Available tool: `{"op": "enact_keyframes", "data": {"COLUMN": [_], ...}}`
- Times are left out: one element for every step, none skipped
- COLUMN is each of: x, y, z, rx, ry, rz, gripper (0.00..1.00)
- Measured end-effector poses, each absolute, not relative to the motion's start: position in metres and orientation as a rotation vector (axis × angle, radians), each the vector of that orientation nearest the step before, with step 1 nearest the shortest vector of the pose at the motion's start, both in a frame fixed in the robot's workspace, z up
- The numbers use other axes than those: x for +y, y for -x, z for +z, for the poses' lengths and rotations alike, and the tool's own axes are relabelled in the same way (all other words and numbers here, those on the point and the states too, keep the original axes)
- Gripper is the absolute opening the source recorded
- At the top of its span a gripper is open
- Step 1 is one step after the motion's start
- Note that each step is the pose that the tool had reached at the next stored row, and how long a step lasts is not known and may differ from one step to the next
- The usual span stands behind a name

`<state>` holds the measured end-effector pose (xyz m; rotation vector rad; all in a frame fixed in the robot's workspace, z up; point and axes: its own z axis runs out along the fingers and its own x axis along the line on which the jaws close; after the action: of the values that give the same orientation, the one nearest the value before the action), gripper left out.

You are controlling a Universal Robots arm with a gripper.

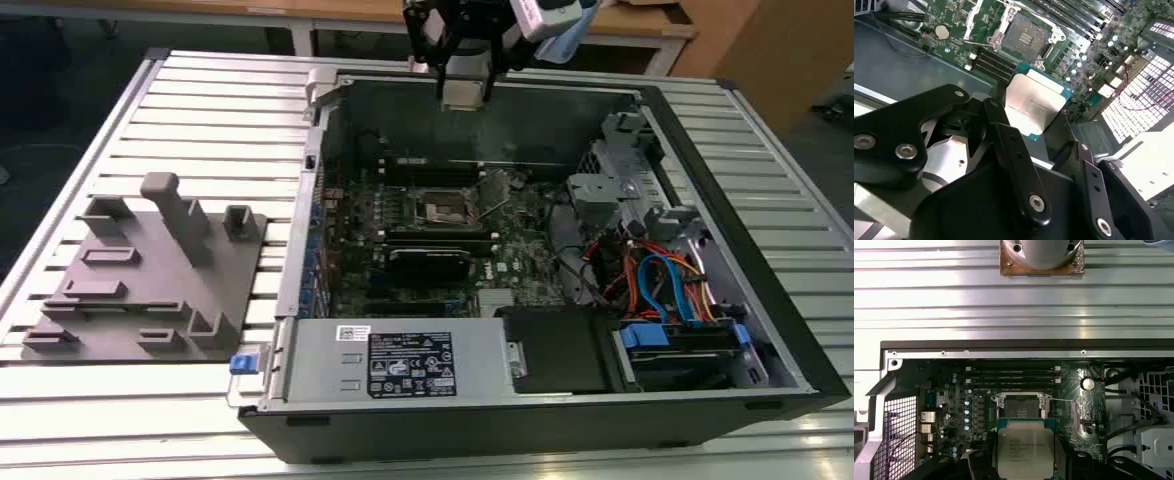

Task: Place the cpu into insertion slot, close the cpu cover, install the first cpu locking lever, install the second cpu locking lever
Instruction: 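Place the cpu into insertion slot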

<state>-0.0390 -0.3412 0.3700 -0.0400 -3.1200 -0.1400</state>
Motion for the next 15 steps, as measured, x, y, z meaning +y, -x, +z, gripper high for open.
{"op": "enact_keyframes", "data": {"x": [-0.3412, -0.3412, -0.3412, -0.3412, -0.3412, -0.3412, -0.3412, -0.3412, -0.3412, -0.3412, -0.3412, -0.3412, -0.3412, -0.3412, -0.3412], "y": [0.0390, 0.0390, 0.0390, 0.0390, 0.0390, 0.0390, 0.0390, 0.0390, 0.0390, 0.0390, 0.0390, 0.0390, 0.0390, 0.0390, 0.0390], "z": [0.3700, 0.3700, 0.3700, 0.3700, 0.3700, 0.3700, 0.3700, 0.3700, 0.3700, 0.3700, 0.3700, 0.3700, 0.3700, 0.3700, 0.3700], "rx": [-3.120, -3.120, -3.120, -3.120, -3.120, -3.120, -3.120, -3.120, -3.120, -3.120, -3.120, -3.120, -3.120, -3.120, -3.120], "ry": [0.040, 0.040, 0.040, 0.040, 0.040, 0.040, 0.040, 0.040, 0.040, 0.040, 0.040, 0.040, 0.040, 0.040, 0.042], "rz": [-0.140, -0.140, -0.140, -0.140, -0.140, -0.140, -0.140, -0.140, -0.140, -0.140, -0.140, -0.140, -0.140, -0.140, -0.140], "gripper": [0.54, 0.54, 0.54, 0.54, 0.54, 0.54, 0.54, 0.54, 0.54, 0.54, 0.54, 0.54, 0.54, 0.54, 0.54]}}
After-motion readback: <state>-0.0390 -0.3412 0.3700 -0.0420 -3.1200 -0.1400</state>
